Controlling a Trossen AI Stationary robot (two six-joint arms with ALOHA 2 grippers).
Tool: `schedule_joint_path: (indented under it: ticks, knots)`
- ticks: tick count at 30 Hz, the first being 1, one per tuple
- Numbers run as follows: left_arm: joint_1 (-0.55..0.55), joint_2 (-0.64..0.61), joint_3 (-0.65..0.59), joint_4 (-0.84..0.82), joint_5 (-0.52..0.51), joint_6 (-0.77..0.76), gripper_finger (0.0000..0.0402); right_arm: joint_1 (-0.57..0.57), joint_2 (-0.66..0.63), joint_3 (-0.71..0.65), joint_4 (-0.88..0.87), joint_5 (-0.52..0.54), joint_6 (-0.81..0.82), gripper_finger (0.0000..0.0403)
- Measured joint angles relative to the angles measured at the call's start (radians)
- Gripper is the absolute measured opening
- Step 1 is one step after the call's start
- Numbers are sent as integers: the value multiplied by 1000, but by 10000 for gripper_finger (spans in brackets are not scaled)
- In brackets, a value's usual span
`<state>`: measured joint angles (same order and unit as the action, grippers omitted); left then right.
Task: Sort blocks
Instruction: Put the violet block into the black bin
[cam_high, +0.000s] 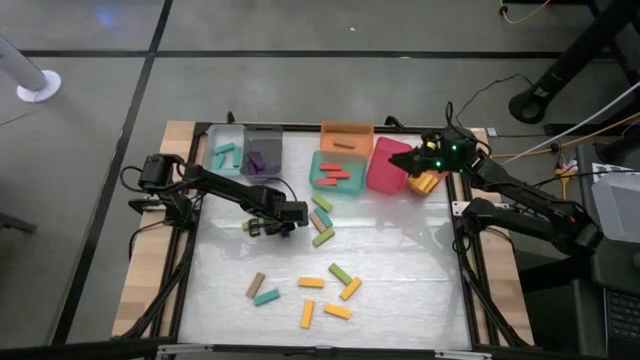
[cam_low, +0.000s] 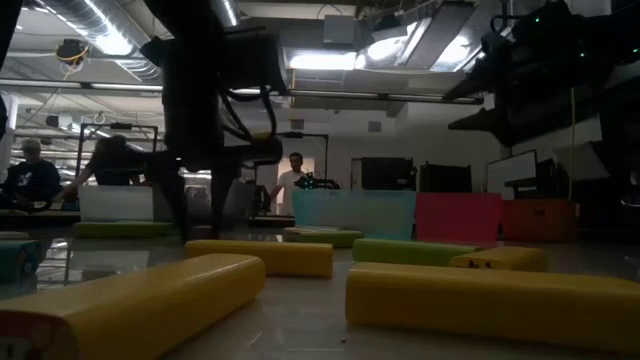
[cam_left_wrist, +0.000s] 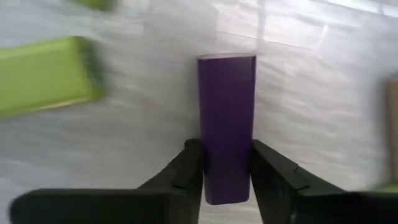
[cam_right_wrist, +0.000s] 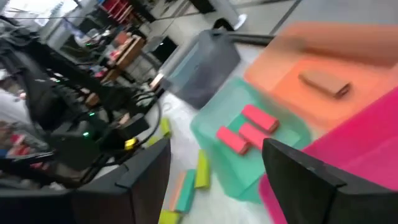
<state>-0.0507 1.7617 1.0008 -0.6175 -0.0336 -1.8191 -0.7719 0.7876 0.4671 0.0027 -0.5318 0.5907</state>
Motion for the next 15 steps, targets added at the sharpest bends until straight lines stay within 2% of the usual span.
schedule_joint_path:
  ticks: [2, 8, 12, 15]
  knots:
    - [0, -4, 0, 11, 0, 35, 80, 0, 0, 0, 0, -22, 11, 253]
    - [1, -89, -4, 74, -8, 157, 80, 44, 0, 0, 11, -54, 6, 253]
    - [12, -182, -2, 135, -65, 258, 80, 164, 21, 0, 121, -53, 3, 253]
    - [38, -278, -1, 137, -169, 345, 80, 269, 61, 0, 239, -2, -32, 253]
